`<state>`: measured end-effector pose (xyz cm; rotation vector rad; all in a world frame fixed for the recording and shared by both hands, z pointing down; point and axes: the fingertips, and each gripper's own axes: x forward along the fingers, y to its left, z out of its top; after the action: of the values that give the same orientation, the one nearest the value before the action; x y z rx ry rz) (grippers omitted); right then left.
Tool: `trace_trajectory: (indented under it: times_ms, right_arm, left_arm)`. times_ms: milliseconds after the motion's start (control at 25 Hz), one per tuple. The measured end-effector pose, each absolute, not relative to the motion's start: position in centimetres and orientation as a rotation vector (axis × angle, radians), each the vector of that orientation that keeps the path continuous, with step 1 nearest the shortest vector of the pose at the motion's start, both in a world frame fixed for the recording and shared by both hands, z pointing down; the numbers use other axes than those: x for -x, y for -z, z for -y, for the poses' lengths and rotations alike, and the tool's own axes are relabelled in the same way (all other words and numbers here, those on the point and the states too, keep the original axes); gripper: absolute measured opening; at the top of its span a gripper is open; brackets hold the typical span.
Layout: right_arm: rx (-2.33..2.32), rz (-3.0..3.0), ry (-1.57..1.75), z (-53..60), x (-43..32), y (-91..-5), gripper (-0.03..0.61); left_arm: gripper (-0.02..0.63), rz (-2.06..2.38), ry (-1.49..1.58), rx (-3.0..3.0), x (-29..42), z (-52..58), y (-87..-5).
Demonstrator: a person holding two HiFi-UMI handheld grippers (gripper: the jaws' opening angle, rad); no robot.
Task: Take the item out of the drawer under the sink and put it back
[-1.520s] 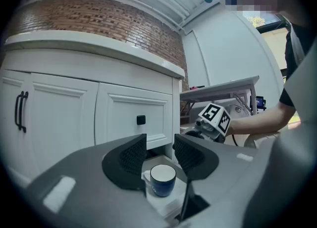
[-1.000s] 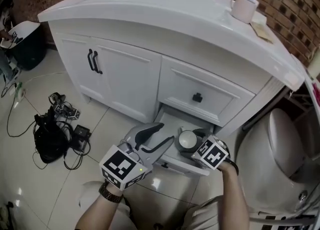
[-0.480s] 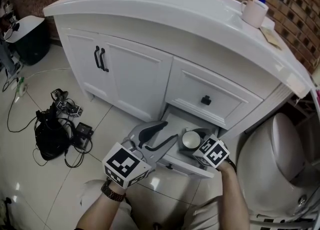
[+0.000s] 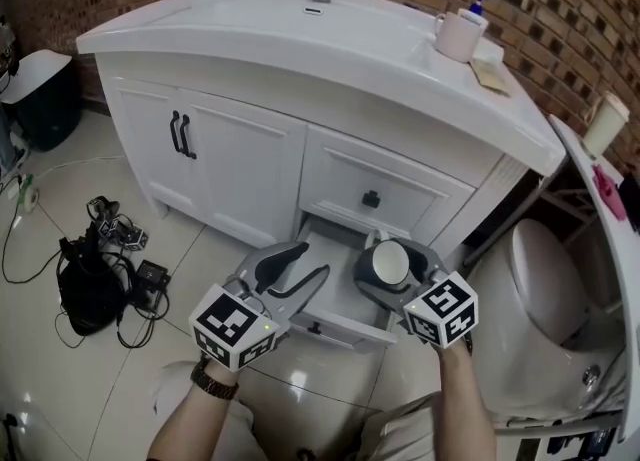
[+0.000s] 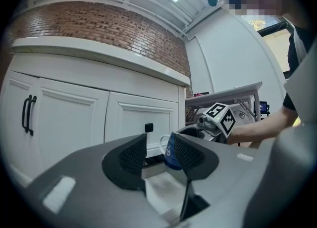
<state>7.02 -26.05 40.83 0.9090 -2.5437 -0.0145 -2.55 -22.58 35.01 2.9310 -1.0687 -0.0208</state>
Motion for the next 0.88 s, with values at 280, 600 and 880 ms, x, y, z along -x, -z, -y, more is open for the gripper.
trace_trajectory:
  times_ms: [280, 600, 880]
  right_arm:
    - [-1.002, 2.692, 0.111, 20.9, -8.2, -34.2, 0.411]
    - [-1.052, 2.836, 0.132, 17.0, -9.6, -29.7, 0.408]
    - [-1.162, 2.87, 0.146, 16.0, -10.8, -29.4, 0.405]
  left_arm:
    - [0.193, 1.051, -0.007, -2.981, 0.7, 20.7, -34.1]
    - [0.192, 1.054, 0.001, -3.029, -0.7, 18.3, -32.7]
    - [0.192, 1.055, -0.097, -3.071, -1.2, 18.3, -34.3]
